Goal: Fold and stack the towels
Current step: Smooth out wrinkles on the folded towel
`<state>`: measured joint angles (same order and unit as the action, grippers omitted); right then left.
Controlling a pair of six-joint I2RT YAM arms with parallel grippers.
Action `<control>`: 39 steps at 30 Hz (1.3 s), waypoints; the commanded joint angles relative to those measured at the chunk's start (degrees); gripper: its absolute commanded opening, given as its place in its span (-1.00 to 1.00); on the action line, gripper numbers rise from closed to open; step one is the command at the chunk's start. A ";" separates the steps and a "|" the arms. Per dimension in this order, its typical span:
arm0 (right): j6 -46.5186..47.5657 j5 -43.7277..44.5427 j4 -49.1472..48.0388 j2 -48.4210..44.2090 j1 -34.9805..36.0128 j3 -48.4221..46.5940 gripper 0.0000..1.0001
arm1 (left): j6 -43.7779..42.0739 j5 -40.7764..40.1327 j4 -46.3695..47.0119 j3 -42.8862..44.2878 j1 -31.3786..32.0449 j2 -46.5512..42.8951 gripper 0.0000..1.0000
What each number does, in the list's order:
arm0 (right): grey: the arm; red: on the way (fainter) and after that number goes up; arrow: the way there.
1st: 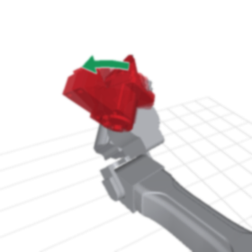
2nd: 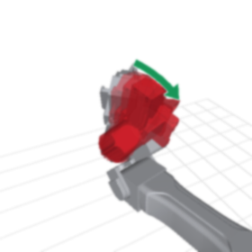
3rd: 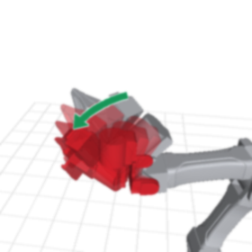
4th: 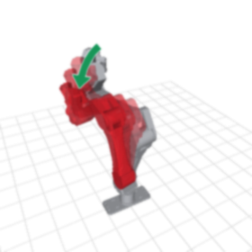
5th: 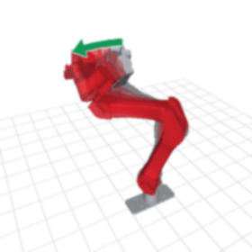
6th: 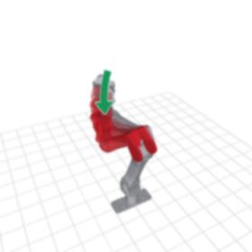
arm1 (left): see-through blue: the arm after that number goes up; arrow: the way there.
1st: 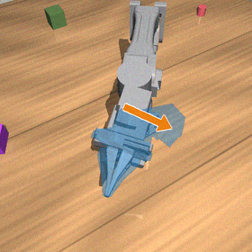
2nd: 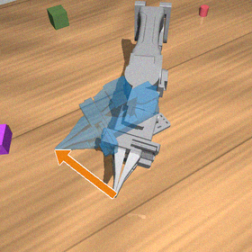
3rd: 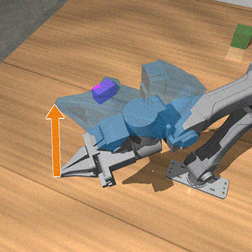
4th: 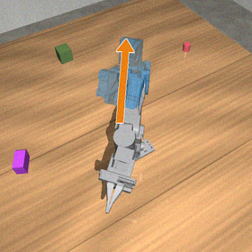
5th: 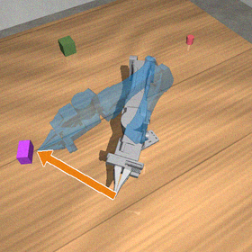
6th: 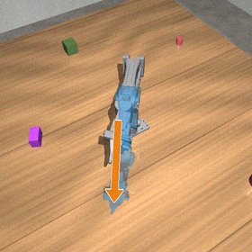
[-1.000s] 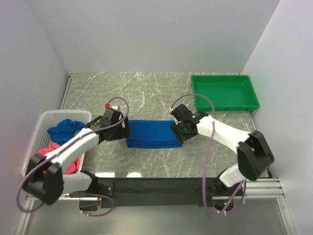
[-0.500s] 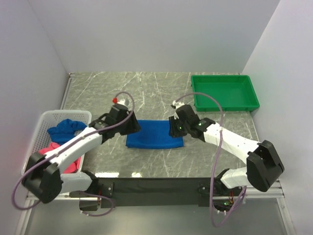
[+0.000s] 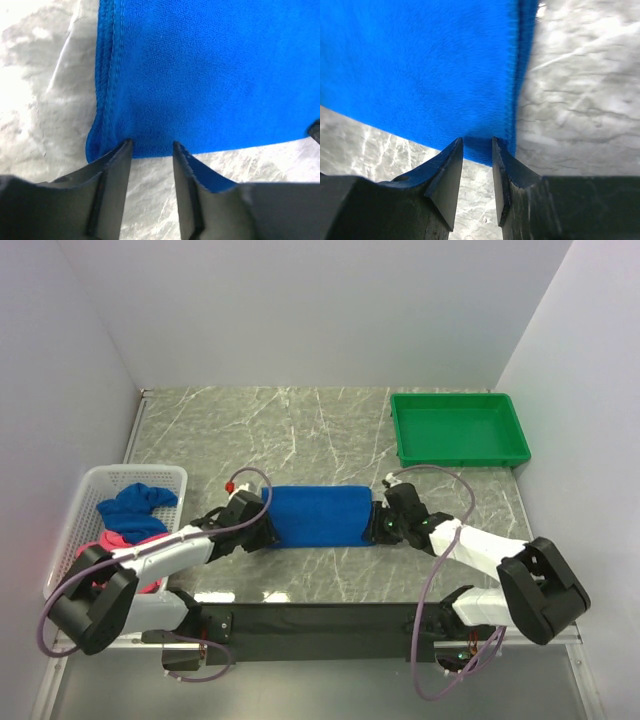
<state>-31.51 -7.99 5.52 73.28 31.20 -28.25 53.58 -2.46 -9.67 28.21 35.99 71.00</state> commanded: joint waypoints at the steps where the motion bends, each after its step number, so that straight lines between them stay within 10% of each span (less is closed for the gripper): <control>1: -1.54 -1.50 -5.16 -4.09 -2.54 2.32 -0.25 | 2.66 -2.02 -0.26 -2.10 0.22 -4.19 -0.08; 7: -0.40 -4.05 -10.08 -11.04 -5.10 0.92 -0.16 | 4.51 -3.86 -3.68 -0.18 0.22 -13.86 0.42; 11: -2.59 -5.80 -15.88 -10.18 -7.03 -2.76 0.25 | 3.64 -7.20 -2.46 4.82 -0.04 -13.80 0.65; 24: -12.78 -10.55 -41.37 17.39 -12.39 -7.79 0.03 | -4.10 -4.31 12.75 15.82 -10.23 14.41 0.10; 35: -12.98 -6.78 -45.43 25.52 -15.12 -5.15 0.00 | -4.80 -7.29 14.33 14.77 -12.08 24.10 0.07; 39: -8.67 -4.94 -34.81 19.73 -14.94 -7.95 0.06 | -8.05 -10.36 9.86 17.93 -11.47 20.94 0.40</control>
<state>-44.56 -16.56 -35.07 98.17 16.64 -34.09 49.47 -7.64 5.63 44.40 24.60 93.49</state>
